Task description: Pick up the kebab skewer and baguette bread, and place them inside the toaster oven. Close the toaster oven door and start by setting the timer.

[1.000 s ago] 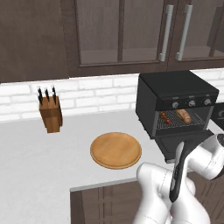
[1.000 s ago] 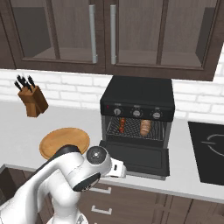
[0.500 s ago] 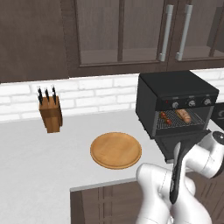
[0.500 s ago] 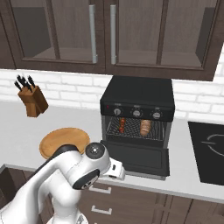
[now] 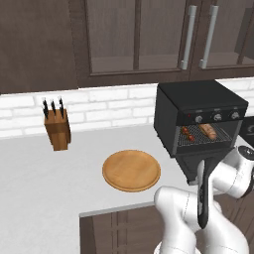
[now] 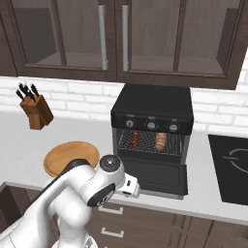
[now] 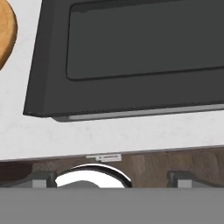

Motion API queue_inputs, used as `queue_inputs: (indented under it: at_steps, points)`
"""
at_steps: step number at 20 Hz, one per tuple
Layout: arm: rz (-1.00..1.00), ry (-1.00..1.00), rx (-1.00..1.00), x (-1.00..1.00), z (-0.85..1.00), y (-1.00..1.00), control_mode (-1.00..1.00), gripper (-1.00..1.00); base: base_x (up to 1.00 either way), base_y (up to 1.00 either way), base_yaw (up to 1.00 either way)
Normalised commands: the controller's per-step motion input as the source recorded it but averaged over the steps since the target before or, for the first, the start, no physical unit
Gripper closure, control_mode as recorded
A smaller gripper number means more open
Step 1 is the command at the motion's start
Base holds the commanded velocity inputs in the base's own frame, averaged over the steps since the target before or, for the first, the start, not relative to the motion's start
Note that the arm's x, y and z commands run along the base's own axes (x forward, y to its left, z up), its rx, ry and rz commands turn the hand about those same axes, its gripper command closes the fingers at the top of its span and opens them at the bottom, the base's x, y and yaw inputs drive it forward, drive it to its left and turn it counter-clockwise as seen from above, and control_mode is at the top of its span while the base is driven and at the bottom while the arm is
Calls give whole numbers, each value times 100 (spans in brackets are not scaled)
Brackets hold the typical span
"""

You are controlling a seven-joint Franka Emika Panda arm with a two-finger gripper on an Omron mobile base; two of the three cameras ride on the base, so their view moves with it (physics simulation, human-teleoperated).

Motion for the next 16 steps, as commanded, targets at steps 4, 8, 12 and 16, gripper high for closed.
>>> queue_inputs:
  at_steps: [4,8,12,16]
  points:
    - [-4,0,-6,24,-57,52,-100,-100,0,0,0]
    - [-4,-3,-7,22,-57,56,-100,-100,0,0,0]
    - [-4,-7,-8,14,-74,57,-100,-100,0,0,0]
    - [-5,-15,-10,39,-65,52,-100,-100,0,0,0]
